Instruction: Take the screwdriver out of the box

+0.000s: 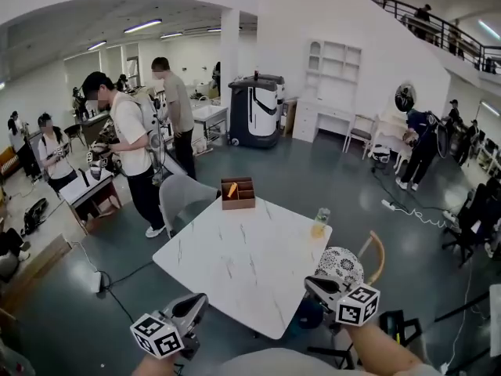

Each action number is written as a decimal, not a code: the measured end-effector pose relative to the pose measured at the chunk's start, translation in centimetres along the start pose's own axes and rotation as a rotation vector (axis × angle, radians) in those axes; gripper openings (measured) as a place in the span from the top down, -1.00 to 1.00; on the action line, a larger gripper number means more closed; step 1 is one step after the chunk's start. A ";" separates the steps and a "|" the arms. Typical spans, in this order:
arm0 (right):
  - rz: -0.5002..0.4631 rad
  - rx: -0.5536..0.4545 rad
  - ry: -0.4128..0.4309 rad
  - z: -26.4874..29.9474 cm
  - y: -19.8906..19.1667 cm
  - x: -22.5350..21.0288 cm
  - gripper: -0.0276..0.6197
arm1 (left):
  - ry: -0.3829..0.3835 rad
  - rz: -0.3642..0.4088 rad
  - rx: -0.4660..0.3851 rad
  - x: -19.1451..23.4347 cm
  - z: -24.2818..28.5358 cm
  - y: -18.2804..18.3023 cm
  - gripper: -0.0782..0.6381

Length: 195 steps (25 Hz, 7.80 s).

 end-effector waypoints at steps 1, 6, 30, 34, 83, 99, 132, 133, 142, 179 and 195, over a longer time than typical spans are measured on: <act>0.001 0.005 -0.006 0.6 0.0 0.1 0.90 | -0.007 -0.003 0.004 0.8 0.0 0.0 0.78; 0.007 0.032 -0.038 3.0 -0.1 -0.1 0.90 | -0.034 -0.009 0.009 4.1 0.3 0.1 0.78; 0.070 0.077 0.193 10.6 -1.1 -16.9 0.90 | 0.223 -0.055 -0.025 7.0 11.4 0.2 0.78; 0.021 0.077 0.287 12.5 -1.1 -20.8 0.90 | 0.287 -0.077 -0.032 6.6 15.9 0.3 0.78; -0.723 0.542 0.205 52.0 -0.9 -33.9 0.89 | 0.192 -0.060 0.044 34.2 28.3 -0.9 0.78; -0.932 0.707 0.254 64.9 -1.7 -37.4 0.22 | 0.180 -0.060 0.061 37.6 29.5 -3.1 0.78; -0.857 0.816 -0.005 68.6 -6.6 -36.8 -0.31 | 0.182 -0.119 0.043 39.2 29.3 -5.2 0.78; -0.856 0.812 -0.014 68.6 -6.6 -36.8 -0.31 | 0.184 -0.121 0.042 39.2 29.1 -5.3 0.78; -0.870 0.788 -0.046 68.4 -6.2 -36.8 -0.31 | 0.190 -0.131 0.028 39.4 28.6 -4.7 0.78; -0.918 0.599 -0.036 59.2 5.3 -30.1 -0.31 | 0.136 -0.060 -0.024 34.6 24.8 1.8 0.78; -0.874 0.449 -0.161 45.5 15.0 -25.7 -0.31 | 0.088 0.031 -0.047 27.7 20.9 8.2 0.78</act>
Point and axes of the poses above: the fingertips, and each gripper's own axes: z forward along the fingers, x to its left, y out of its top, the point moved 5 cm from there along -z, backward along the fingers, and after that the axes turned 3 degrees about -z, right-handed, at the moved point
